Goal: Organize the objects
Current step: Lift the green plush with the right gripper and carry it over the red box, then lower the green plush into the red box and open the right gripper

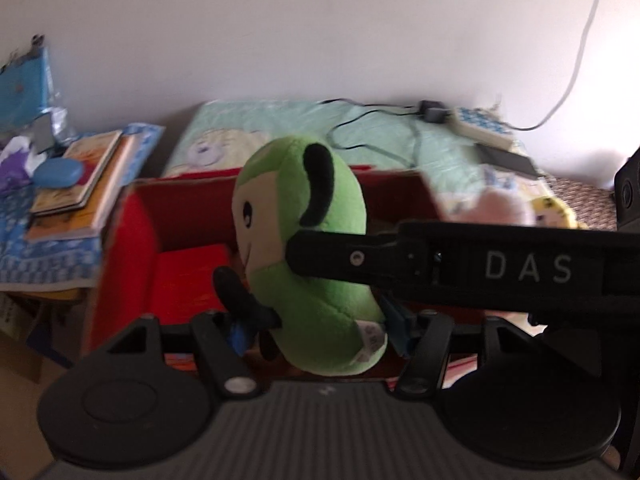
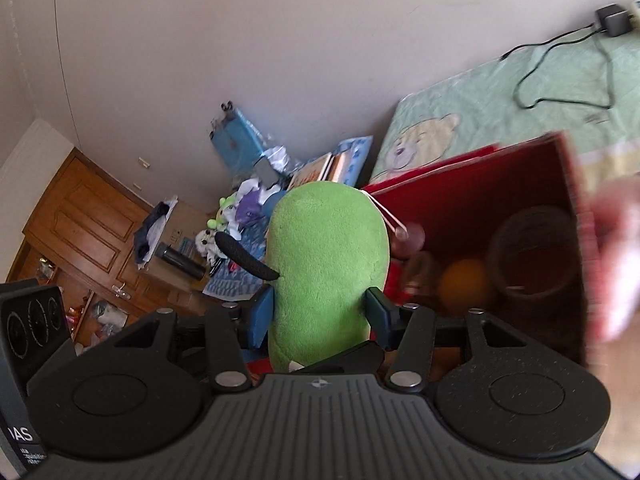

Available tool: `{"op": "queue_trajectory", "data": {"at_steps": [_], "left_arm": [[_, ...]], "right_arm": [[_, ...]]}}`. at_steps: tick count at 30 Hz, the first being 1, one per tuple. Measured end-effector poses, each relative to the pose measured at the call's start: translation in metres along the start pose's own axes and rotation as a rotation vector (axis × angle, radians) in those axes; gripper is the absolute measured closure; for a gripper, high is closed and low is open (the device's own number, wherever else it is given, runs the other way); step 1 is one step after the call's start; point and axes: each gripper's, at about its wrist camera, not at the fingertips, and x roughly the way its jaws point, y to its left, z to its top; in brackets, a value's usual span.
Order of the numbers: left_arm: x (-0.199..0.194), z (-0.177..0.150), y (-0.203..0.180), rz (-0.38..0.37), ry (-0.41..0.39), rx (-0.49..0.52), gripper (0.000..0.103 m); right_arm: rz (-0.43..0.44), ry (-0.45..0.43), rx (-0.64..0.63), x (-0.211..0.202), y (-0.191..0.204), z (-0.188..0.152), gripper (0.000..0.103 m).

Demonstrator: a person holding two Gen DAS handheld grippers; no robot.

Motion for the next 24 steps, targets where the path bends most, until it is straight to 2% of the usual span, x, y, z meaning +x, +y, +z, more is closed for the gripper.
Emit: {"op": "queue_trajectory", "data": {"at_steps": [6, 11, 16, 19, 24], "left_arm": [[0.012, -0.002, 0.053, 0.048, 0.032, 0.005, 0.041], [0.026, -0.004, 0.081, 0.065, 0.065, 0.020, 0.040], [0.039, -0.008, 0.096, 0.068, 0.097, 0.031, 0.040], [0.038, -0.010, 0.096, 0.076, 0.087, 0.067, 0.040], [0.035, -0.013, 0.097, 0.055, 0.076, 0.100, 0.033]], "right_arm": [[0.010, 0.030, 0.045, 0.047, 0.011, -0.010, 0.049], [-0.010, 0.053, 0.117, 0.070, 0.010, -0.015, 0.049], [-0.044, 0.069, 0.145, 0.084, 0.010, -0.021, 0.048], [-0.053, 0.069, 0.177, 0.085, 0.005, -0.021, 0.046], [-0.090, 0.073, 0.190, 0.079, -0.001, -0.023, 0.044]]}}
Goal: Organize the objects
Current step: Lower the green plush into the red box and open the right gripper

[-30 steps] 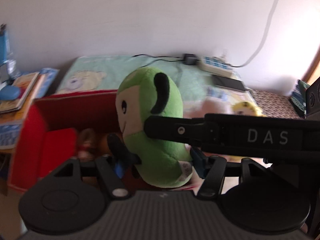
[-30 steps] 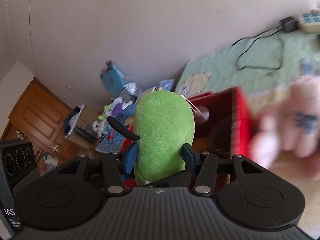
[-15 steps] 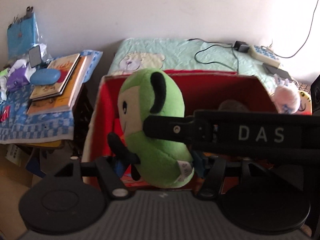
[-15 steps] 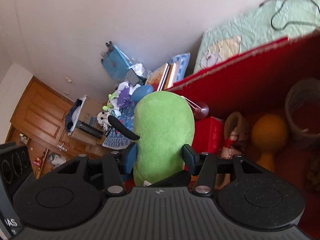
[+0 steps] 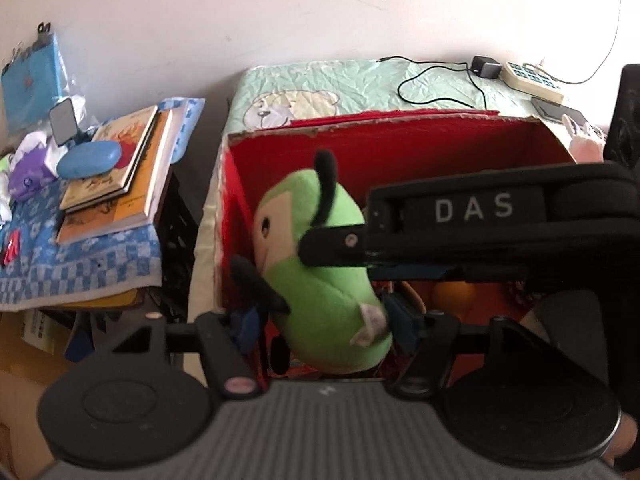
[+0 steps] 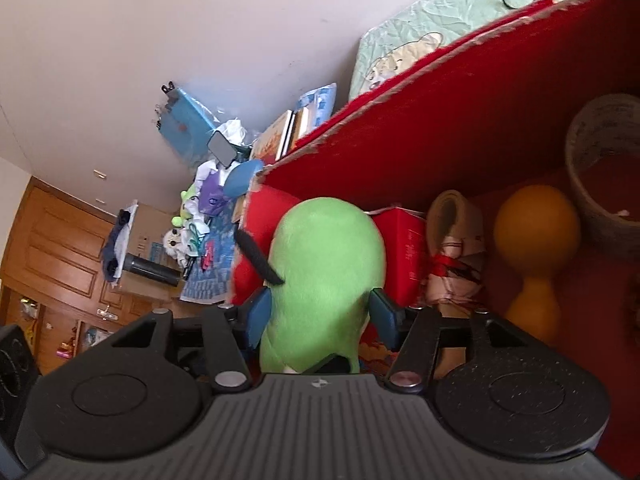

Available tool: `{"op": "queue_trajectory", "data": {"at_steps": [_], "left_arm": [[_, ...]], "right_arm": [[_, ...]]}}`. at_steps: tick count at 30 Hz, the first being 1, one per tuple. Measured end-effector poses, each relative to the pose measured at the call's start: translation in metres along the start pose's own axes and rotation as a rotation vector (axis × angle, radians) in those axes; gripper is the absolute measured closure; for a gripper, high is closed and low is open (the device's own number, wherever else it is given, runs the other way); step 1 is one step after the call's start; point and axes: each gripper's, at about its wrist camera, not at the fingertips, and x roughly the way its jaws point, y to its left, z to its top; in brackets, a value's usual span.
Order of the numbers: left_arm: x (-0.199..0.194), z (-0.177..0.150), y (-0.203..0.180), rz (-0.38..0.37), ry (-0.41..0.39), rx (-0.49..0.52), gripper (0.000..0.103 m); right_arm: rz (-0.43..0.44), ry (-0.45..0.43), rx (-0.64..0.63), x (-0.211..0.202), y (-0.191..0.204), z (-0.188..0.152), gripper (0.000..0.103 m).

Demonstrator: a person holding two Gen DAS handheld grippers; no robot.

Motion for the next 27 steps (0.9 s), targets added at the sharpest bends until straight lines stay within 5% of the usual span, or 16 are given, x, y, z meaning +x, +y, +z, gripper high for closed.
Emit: {"op": "queue_trajectory", "data": {"at_steps": [8, 13, 22, 27], "left_arm": [[-0.016, -0.006, -0.001, 0.010, -0.046, 0.032, 0.023], [-0.021, -0.006, 0.003, 0.002, -0.051, 0.012, 0.024], [-0.026, -0.005, -0.002, 0.032, -0.044, -0.004, 0.025], [-0.028, 0.001, -0.011, 0.050, -0.043, -0.021, 0.024]], "right_arm": [[-0.006, -0.029, -0.007, -0.014, -0.005, -0.006, 0.047], [-0.003, -0.003, -0.019, 0.002, 0.002, -0.001, 0.064], [0.015, 0.002, 0.007, 0.001, 0.000, 0.000, 0.062], [0.002, -0.046, -0.028, -0.027, -0.001, -0.004, 0.051]]}}
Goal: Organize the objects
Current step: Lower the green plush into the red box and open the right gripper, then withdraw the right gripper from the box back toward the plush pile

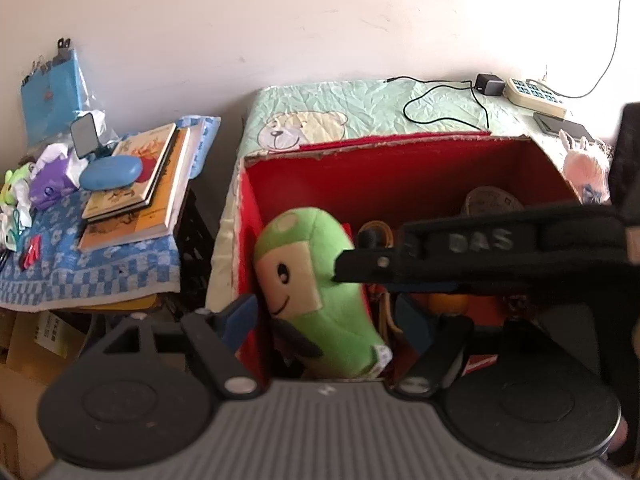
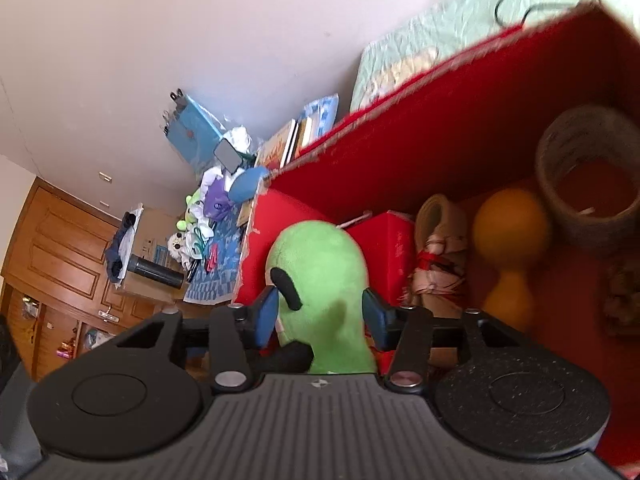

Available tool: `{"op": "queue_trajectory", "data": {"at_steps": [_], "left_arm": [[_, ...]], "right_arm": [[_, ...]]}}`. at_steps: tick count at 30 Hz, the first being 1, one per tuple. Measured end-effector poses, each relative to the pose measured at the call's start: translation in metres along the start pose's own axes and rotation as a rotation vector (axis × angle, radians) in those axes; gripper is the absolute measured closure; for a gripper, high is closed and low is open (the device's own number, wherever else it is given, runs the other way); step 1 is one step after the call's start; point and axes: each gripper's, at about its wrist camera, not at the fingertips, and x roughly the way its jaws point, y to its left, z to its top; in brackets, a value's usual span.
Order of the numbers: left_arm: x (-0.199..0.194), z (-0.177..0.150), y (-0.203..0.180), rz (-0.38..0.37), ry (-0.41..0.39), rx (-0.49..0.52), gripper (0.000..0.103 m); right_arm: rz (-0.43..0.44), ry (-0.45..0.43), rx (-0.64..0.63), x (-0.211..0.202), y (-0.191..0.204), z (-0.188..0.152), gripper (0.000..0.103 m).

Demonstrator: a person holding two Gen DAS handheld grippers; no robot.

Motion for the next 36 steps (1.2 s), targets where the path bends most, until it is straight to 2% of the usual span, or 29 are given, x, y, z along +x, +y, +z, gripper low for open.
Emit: {"op": "queue_trajectory", "data": {"at_steps": [8, 14, 20, 27, 36], "left_arm": [[-0.010, 0.014, -0.039, 0.039, -0.010, 0.020, 0.021], [-0.018, 0.020, -0.081, 0.048, -0.007, 0.047, 0.021], [-0.026, 0.023, -0.132, 0.038, -0.021, 0.085, 0.019], [-0.030, 0.028, -0.193, 0.003, -0.028, 0.137, 0.017], [-0.028, 0.028, -0.270, -0.039, -0.016, 0.204, 0.016]], "right_arm": [[-0.141, -0.122, -0.123, -0.063, -0.001, -0.001, 0.048], [-0.247, -0.174, -0.187, -0.104, -0.014, -0.001, 0.048], [-0.273, -0.227, -0.178, -0.149, -0.039, -0.001, 0.048], [-0.403, -0.278, -0.168, -0.196, -0.070, -0.002, 0.048], [-0.480, -0.310, -0.127, -0.245, -0.114, -0.008, 0.049]]}}
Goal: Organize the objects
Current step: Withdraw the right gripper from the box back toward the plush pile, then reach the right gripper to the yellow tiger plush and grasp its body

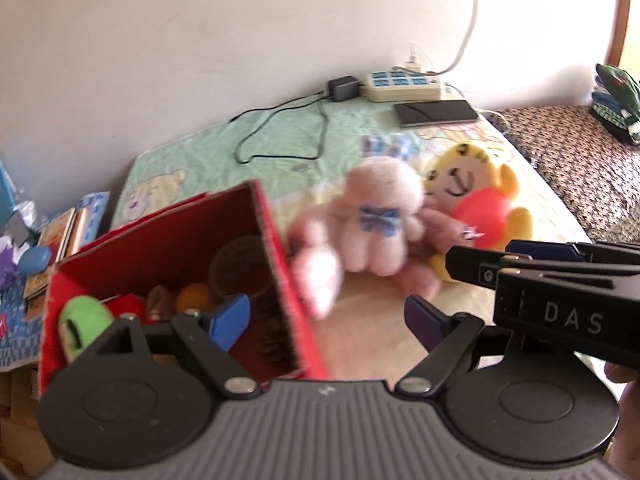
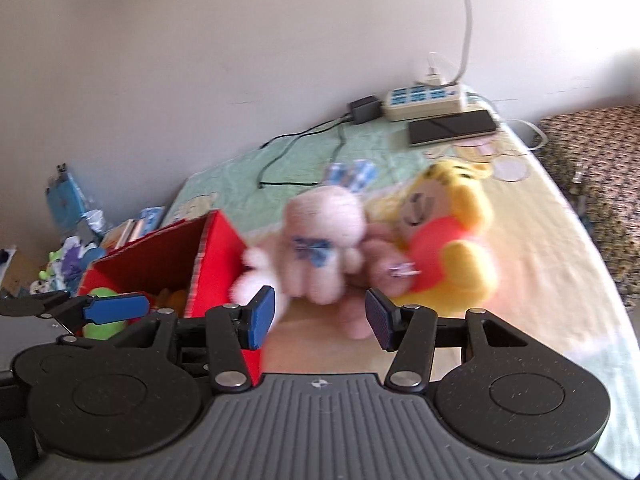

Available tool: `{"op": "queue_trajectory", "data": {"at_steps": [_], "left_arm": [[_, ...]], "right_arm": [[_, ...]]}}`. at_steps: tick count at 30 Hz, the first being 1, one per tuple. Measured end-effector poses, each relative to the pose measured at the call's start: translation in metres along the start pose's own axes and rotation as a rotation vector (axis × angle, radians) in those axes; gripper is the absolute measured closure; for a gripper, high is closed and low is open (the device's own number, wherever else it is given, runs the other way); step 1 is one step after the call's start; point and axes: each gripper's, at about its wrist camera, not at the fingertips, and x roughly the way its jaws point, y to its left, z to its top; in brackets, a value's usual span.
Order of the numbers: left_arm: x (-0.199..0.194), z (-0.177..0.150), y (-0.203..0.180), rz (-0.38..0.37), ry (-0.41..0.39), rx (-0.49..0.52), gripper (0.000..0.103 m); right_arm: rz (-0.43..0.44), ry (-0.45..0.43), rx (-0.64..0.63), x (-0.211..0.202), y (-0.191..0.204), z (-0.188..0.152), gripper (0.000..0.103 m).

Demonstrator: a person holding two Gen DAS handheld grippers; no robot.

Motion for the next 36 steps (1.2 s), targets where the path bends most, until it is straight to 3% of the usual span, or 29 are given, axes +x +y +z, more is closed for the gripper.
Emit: {"op": "queue_trajectory", "data": {"at_steps": [11, 28, 36], "left_arm": [[0.023, -0.001, -0.063, -0.032, 0.061, 0.028, 0.012], [0.062, -0.031, -0.086, -0.046, 0.237, -0.042, 0.008], [0.071, -0.029, -0.094, -0.067, 0.257, -0.010, 0.008]], "right_arm": [[-0.072, 0.026, 0.029, -0.011, -0.049, -0.008, 0.049], [-0.129, 0.149, 0.064, 0.015, -0.079, -0.027, 0.049], [-0.159, 0.167, 0.115, 0.019, -0.086, -0.031, 0.049]]}}
